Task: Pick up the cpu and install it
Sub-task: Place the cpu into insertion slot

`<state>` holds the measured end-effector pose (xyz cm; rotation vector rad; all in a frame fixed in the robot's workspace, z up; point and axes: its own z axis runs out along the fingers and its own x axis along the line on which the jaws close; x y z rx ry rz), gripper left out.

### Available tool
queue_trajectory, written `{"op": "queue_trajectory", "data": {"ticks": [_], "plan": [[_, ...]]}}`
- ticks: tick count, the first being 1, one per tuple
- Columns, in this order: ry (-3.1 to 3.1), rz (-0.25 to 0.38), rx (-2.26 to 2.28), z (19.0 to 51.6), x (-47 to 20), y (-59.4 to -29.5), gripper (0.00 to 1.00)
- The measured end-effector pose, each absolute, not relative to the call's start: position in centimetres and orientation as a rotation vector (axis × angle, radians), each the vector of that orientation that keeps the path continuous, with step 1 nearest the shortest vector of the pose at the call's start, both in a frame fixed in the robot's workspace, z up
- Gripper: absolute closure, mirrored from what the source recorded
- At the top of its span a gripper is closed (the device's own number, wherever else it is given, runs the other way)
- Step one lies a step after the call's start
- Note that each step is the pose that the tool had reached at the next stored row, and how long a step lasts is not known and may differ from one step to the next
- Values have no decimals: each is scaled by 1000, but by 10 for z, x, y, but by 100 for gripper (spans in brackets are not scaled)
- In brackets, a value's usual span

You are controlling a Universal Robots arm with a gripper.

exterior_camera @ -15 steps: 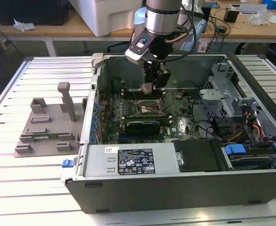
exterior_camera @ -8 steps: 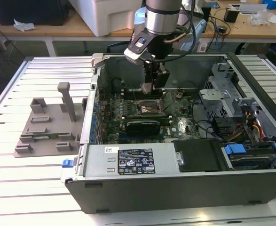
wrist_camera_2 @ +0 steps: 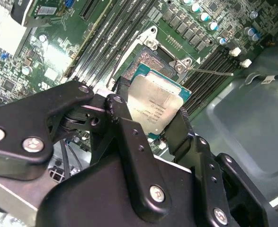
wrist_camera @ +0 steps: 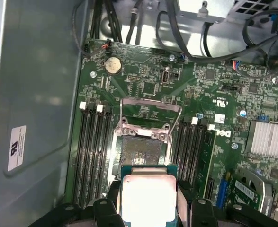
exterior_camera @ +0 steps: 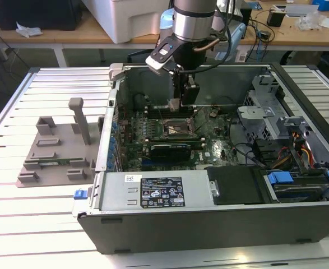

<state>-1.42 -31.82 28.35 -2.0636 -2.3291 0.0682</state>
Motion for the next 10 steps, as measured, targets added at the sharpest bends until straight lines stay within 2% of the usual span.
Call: {"op": "queue_trajectory", "data": {"ticks": [10], "plan": [[-2245,69,-2154,283,-14,-318,45]]}}
